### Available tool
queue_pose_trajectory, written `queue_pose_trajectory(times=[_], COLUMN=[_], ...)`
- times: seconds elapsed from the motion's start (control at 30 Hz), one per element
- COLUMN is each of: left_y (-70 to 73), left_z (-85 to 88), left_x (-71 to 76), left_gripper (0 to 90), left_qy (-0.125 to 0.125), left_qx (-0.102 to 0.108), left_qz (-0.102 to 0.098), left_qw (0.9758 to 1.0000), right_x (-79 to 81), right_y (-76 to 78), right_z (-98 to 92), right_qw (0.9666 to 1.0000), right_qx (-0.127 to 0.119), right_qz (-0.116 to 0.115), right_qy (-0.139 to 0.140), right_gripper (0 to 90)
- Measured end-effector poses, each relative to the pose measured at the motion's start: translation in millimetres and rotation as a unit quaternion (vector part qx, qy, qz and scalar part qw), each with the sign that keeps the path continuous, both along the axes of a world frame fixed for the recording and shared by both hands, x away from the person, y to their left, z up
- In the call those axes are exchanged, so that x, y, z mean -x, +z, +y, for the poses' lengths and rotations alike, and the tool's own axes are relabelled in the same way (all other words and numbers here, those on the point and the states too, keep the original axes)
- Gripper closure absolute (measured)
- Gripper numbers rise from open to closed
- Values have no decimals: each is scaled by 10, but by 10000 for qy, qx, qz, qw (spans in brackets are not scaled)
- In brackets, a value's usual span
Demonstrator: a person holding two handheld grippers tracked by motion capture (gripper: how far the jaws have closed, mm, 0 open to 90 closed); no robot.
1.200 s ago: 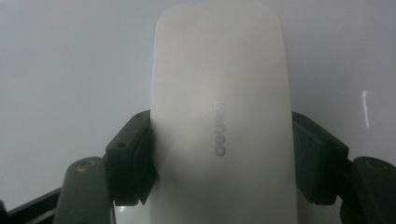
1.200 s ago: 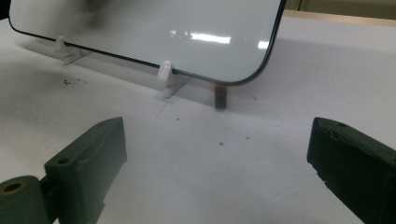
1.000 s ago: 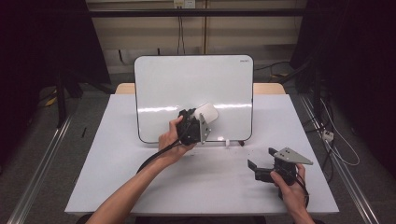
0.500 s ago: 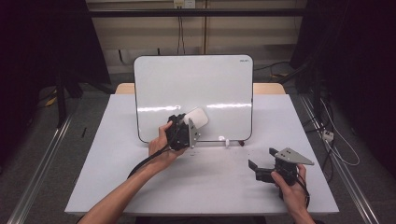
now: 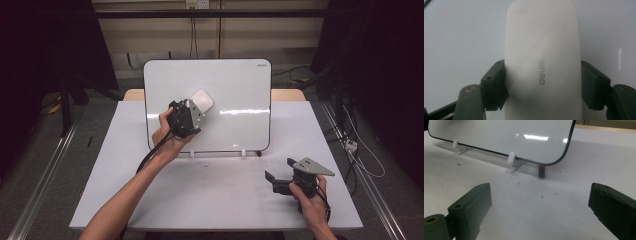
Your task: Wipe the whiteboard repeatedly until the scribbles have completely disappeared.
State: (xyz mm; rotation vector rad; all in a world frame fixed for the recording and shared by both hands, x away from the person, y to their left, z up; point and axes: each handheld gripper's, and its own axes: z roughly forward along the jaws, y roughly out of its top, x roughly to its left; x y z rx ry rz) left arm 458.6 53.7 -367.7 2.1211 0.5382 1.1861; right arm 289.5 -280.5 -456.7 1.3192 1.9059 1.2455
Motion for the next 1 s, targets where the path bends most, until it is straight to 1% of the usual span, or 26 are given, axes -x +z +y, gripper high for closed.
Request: queue_pose_trajectory(times=[0.1,0.2,0.3,0.4,0.53,0.6,0.63,0.7,0.73,0.77,0.83,0.87,0.9,0.93,1.0], left_y=[70,95,74,37,-36,-73,-97,-121,-132,-141,-156,-160,-160,-152,-144], left_z=[-23,-65,-102,-172,-254,-291,-317,-352,-367,-378,-389,-386,-374,-358,-352], left_x=[-70,-89,-67,-19,43,73,99,125,138,146,166,169,164,159,164], left_gripper=[311,312,311,311,312,312,311,312,312,311,312,312,312,312,312], left_qy=[71,168,252,125,-12,-121,-123,-162,-174,-196,-290,-344,-422,-456,-469], left_qx=[164,210,100,-104,-148,-186,-287,-278,-356,-356,-334,-277,-129,-49,-41], left_qz=[-21,-54,-164,-177,-136,-93,-151,-109,-137,-133,-29,46,160,248,261], left_qw=[9998,9996,9995,9997,9998,9997,9994,9994,9991,9991,9990,9990,9989,9986,9986], right_x=[-1,0,-2,-8,-15,-17,-19,-22,-23,-22,-18,-16,-15,-14,-10], right_y=[-2,-2,-3,-6,-5,-7,-8,-11,-12,-13,-10,-8,-7,-7,-5], right_z=[-6,-14,-13,0,27,33,30,29,28,27,25,18,14,11,8], right_qw=[10000,10000,10000,10000,10000,10000,10000,10000,10000,10000,10000,10000,10000,10000,10000], right_qx=[-12,-31,-20,-32,-15,-15,11,6,6,4,-22,-10,-18,-29,-41], right_qz=[-4,-19,-12,13,8,11,11,14,18,20,15,8,7,1,-6], right_qy=[-10,-17,-8,4,22,30,35,33,36,33,25,24,19,12,9], right_gripper=[46,45,46,45,45,45,45,45,46,45,46,45,45,45,45])
